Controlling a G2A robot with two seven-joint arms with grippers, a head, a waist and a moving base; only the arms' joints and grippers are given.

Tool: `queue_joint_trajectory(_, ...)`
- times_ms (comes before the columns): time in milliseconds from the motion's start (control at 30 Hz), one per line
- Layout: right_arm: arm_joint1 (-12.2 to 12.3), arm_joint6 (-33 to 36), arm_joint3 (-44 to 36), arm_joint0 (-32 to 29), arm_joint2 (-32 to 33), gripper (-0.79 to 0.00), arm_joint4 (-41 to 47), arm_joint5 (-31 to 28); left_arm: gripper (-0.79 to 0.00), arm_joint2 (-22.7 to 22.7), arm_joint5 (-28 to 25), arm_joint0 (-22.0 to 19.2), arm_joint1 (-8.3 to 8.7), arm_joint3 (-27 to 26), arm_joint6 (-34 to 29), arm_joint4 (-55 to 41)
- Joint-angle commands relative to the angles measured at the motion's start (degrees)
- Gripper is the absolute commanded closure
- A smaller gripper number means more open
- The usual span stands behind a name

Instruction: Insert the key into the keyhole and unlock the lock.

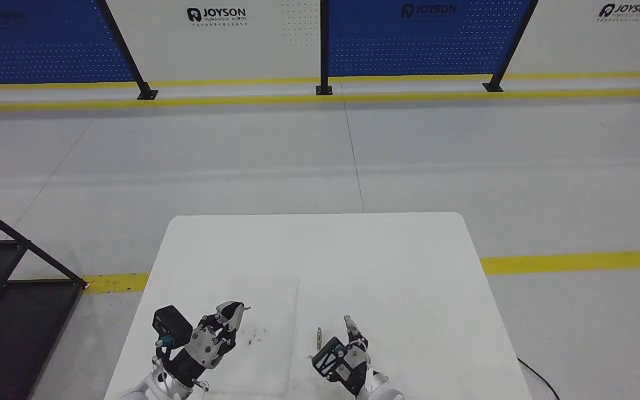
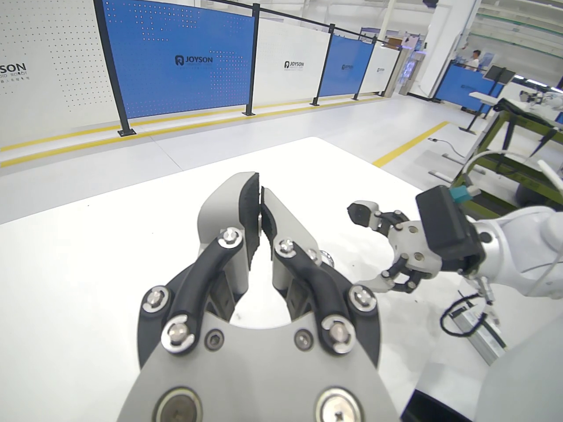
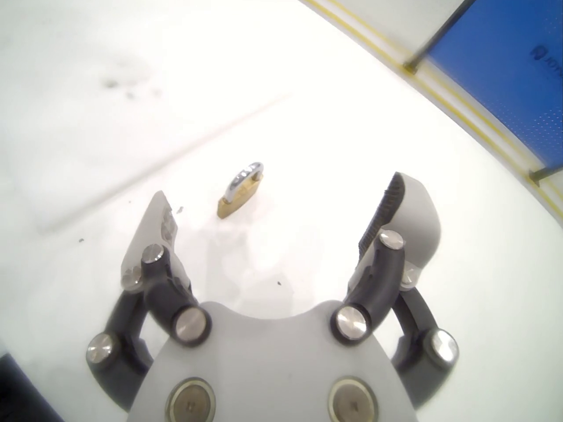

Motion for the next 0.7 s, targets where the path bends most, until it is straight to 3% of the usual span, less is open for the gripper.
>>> queue_joint_trajectory(0,-0.1,-1.1,1.1,0.4,-0.2,-0.785,1.3,-0.5,0.000,0.0,0.0,0.0,0.00,0.0,0.0,0.0)
queue_joint_trajectory(300,-1.6,-1.2,6.9,4.6,-2.3,-0.785,6.9,0.2,0.000,0.0,0.0,0.0,0.00,0.0,0.0,0.0)
queue_joint_trajectory(333,-1.7,-1.1,7.5,5.0,-2.6,-0.748,7.3,0.2,0.000,0.0,0.0,0.0,0.00,0.0,0.0,0.0)
queue_joint_trajectory(400,-2.1,-1.0,8.6,5.9,-3.1,-0.585,7.9,0.5,0.000,0.0,0.0,0.0,0.00,0.0,0.0,0.0)
queue_joint_trajectory(467,-2.3,-0.8,9.3,6.7,-3.6,-0.477,8.4,0.8,0.000,0.0,0.0,0.0,0.00,0.0,0.0,0.0)
queue_joint_trajectory(667,-2.9,-0.2,10.8,8.1,-4.5,-0.336,9.1,1.1,0.000,0.0,0.0,0.0,0.00,0.0,0.0,0.0)
